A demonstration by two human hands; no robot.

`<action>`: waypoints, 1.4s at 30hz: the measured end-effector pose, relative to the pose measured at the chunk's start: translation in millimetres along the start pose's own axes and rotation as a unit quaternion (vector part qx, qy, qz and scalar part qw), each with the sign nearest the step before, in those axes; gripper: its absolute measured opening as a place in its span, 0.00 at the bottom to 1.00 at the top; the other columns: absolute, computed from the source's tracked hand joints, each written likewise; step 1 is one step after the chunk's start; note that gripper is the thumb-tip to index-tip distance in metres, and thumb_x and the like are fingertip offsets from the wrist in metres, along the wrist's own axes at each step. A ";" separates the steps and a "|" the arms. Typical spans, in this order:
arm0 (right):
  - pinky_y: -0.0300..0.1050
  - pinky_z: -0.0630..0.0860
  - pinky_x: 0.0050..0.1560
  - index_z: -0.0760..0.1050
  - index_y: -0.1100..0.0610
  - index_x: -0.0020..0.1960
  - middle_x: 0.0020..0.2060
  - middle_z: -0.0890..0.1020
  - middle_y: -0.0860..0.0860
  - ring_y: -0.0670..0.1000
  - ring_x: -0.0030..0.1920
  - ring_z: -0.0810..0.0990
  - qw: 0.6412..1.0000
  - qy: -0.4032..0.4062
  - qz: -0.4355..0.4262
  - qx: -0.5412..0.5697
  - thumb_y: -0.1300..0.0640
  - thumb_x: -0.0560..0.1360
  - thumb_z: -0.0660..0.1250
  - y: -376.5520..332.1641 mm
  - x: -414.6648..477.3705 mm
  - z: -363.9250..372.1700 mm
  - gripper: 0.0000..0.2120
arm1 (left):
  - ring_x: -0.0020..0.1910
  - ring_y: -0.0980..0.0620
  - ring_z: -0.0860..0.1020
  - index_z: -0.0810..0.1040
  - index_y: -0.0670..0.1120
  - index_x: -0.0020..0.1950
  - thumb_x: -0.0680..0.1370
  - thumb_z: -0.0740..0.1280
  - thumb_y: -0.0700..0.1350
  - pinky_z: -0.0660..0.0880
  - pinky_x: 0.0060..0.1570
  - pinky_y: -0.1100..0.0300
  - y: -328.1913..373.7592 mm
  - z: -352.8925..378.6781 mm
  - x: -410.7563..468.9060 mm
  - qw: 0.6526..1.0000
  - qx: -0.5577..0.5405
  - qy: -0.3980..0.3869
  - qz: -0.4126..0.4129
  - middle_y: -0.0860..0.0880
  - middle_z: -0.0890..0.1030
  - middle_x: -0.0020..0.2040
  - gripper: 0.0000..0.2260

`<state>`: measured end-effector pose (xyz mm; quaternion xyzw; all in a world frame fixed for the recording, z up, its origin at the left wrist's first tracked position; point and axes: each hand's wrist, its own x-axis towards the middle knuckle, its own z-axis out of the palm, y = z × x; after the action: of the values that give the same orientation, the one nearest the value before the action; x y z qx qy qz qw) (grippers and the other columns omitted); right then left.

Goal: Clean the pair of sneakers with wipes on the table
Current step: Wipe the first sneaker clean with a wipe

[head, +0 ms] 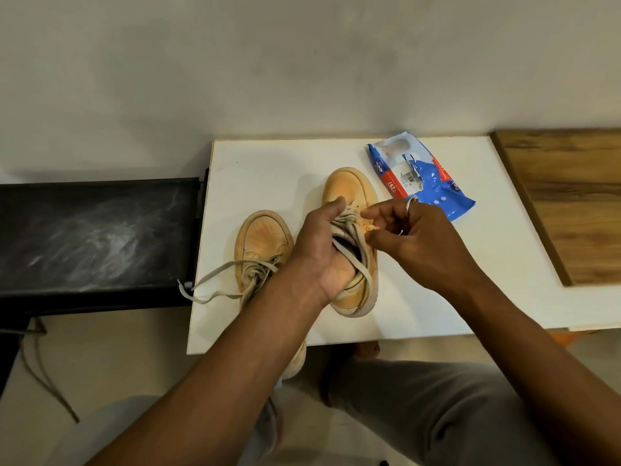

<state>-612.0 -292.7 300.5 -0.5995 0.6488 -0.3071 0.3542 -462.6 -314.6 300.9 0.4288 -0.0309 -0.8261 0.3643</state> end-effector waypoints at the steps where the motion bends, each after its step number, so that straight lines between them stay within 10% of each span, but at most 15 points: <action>1: 0.30 0.73 0.35 0.81 0.47 0.54 0.37 0.80 0.44 0.42 0.38 0.78 1.000 0.001 0.003 -0.003 0.54 0.73 0.74 2.8 1.0 -1.5 0.10 | 0.59 0.40 0.81 0.79 0.36 0.61 0.81 0.63 0.50 0.73 0.68 0.46 -0.5 1.3 -1.0 1.000 -0.003 -0.006 0.003 0.37 0.83 0.57 0.19; 9: 0.40 0.81 0.43 0.82 0.48 0.56 0.41 0.83 0.46 0.45 0.42 0.82 0.999 0.035 0.010 -0.030 0.54 0.76 0.71 13.2 5.3 -4.9 0.10 | 0.47 0.48 0.79 0.75 0.38 0.66 0.83 0.62 0.52 0.73 0.57 0.53 -4.5 12.2 -13.4 0.988 0.154 -0.010 -0.028 0.43 0.81 0.46 0.20; 15: 0.42 0.82 0.45 0.81 0.47 0.54 0.44 0.83 0.45 0.46 0.44 0.82 0.998 0.060 -0.017 -0.025 0.53 0.76 0.71 10.9 4.6 -5.5 0.08 | 0.71 0.40 0.73 0.67 0.40 0.76 0.81 0.65 0.49 0.68 0.72 0.45 -3.2 10.7 -21.6 0.979 0.199 -0.010 -0.044 0.36 0.74 0.70 0.25; 20: 0.34 0.77 0.42 0.82 0.48 0.53 0.44 0.83 0.42 0.43 0.43 0.81 0.998 0.052 -0.029 -0.029 0.55 0.76 0.71 6.7 3.0 -3.5 0.07 | 0.49 0.48 0.79 0.72 0.39 0.68 0.82 0.61 0.42 0.76 0.57 0.52 -7.2 10.7 -27.6 0.986 0.162 -0.014 -0.029 0.41 0.78 0.52 0.15; 31: 0.46 0.82 0.44 0.79 0.43 0.50 0.44 0.81 0.46 0.48 0.42 0.80 0.991 0.113 -0.048 -0.052 0.54 0.76 0.70 6.8 7.9 -7.2 0.07 | 0.64 0.42 0.79 0.68 0.41 0.74 0.82 0.61 0.40 0.74 0.68 0.46 -6.0 16.7 -37.1 0.978 0.208 -0.013 -0.021 0.40 0.79 0.64 0.19; 42: 0.35 0.76 0.43 0.80 0.47 0.52 0.46 0.81 0.39 0.42 0.44 0.78 0.982 0.132 -0.137 -0.008 0.59 0.76 0.68 -45.2 -1.2 9.6 0.09 | 0.35 0.46 0.86 0.82 0.43 0.51 0.82 0.63 0.44 0.81 0.37 0.57 34.0 -10.6 -91.3 0.848 0.497 0.134 0.125 0.48 0.87 0.38 0.09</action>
<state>-578.7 -295.5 332.4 -0.6395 0.6044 -0.4238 0.2149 -401.7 -279.4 369.2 0.6512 -0.4414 -0.5827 0.2037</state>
